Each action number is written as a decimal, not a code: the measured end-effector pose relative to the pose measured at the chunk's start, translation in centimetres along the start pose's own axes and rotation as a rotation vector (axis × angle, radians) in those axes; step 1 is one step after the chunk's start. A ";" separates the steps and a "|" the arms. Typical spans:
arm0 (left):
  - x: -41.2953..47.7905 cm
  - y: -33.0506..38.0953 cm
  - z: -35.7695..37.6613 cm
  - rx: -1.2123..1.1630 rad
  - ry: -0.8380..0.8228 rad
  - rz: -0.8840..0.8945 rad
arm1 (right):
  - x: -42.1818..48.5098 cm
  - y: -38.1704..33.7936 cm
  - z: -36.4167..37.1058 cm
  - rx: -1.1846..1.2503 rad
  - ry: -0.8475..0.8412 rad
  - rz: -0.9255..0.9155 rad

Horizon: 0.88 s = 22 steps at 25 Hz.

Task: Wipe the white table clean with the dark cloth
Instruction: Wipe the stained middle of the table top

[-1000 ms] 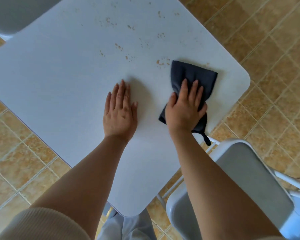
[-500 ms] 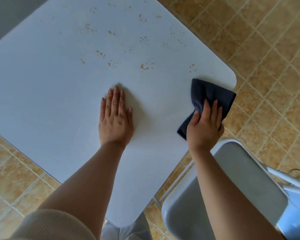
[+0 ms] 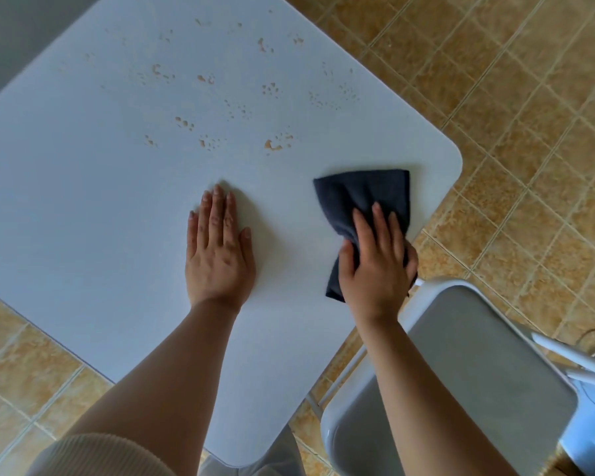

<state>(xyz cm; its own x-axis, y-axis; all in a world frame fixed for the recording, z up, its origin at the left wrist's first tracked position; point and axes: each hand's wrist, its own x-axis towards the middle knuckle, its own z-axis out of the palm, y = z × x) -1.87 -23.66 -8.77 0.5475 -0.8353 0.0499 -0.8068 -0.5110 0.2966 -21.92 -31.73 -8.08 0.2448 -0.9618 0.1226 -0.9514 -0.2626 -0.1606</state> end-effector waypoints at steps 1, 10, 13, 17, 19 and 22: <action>0.1 0.0 0.0 0.001 0.001 -0.003 | 0.1 1.2 -0.2 -0.007 0.003 0.065; 0.0 0.0 0.1 0.013 0.010 0.000 | 14.8 0.7 0.5 0.012 -0.155 0.318; 0.0 0.0 0.1 0.020 0.007 -0.005 | 13.2 -1.3 0.9 0.019 -0.132 0.095; 0.1 0.0 0.0 0.019 -0.003 -0.010 | 7.5 1.7 0.1 -0.042 -0.053 -0.071; 0.2 0.1 0.1 0.019 -0.006 -0.007 | 6.8 3.9 -0.4 -0.027 -0.042 0.088; 0.2 0.1 0.1 0.028 0.001 -0.007 | 10.4 4.6 -0.6 0.011 -0.070 0.327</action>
<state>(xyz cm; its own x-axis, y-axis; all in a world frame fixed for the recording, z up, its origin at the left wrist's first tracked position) -1.82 -23.92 -8.84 0.5534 -0.8315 0.0487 -0.8088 -0.5225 0.2699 -23.88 -42.88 -7.00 -0.0610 -0.9981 -0.0046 -0.9797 0.0608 -0.1910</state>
